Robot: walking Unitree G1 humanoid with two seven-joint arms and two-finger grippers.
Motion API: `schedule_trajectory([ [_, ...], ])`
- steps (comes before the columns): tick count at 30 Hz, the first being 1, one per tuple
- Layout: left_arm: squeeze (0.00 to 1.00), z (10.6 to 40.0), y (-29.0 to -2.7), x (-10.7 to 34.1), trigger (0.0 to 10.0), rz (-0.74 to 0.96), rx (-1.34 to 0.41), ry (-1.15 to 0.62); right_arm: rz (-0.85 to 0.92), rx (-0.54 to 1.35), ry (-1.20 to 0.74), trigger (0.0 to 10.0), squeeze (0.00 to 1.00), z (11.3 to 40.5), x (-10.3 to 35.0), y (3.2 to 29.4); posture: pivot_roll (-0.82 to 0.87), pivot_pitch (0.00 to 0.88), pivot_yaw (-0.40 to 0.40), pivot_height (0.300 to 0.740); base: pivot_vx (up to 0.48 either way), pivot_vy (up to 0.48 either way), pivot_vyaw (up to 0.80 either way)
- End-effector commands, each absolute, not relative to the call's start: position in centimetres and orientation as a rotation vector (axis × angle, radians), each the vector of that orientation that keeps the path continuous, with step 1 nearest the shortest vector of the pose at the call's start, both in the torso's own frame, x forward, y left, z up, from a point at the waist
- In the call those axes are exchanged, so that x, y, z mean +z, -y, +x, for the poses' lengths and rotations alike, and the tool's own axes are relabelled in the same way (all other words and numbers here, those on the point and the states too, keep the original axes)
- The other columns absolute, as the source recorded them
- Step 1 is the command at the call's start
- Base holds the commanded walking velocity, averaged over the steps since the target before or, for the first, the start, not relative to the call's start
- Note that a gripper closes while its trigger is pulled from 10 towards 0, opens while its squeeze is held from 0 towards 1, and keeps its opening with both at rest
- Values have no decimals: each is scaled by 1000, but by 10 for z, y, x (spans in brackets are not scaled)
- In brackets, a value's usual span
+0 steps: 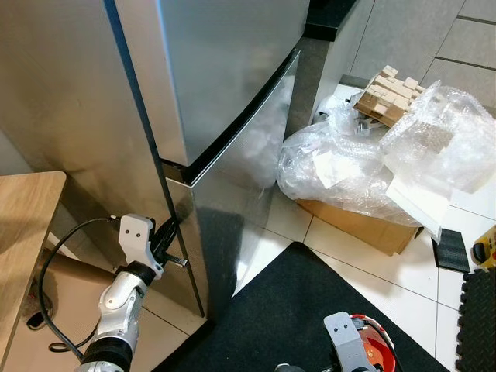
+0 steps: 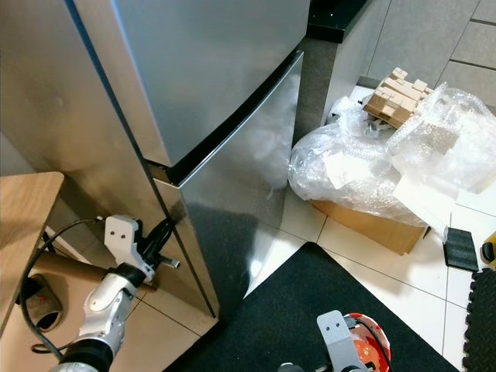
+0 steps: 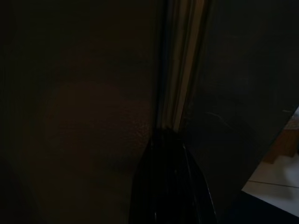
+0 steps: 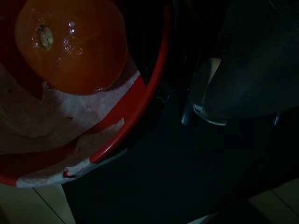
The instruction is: Restocking fridge
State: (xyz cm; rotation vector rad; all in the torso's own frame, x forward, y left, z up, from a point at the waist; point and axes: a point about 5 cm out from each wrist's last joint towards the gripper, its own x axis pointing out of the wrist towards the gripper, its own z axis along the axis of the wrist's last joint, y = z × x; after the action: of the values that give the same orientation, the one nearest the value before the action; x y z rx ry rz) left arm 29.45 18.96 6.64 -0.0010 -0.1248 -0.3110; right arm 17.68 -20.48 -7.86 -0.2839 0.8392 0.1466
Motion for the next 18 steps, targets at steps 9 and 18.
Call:
schedule_trajectory([
  [9,0,304,-189,74,10000,-33,-277,152,-286,128,-828,10000,0,176,-78,208,-195,128,13,740,0,0,0],
  [18,1000,303,-186,71,10000,-47,-286,148,-289,130,-829,10000,0,175,-78,208,-194,129,11,740,0,0,0],
])
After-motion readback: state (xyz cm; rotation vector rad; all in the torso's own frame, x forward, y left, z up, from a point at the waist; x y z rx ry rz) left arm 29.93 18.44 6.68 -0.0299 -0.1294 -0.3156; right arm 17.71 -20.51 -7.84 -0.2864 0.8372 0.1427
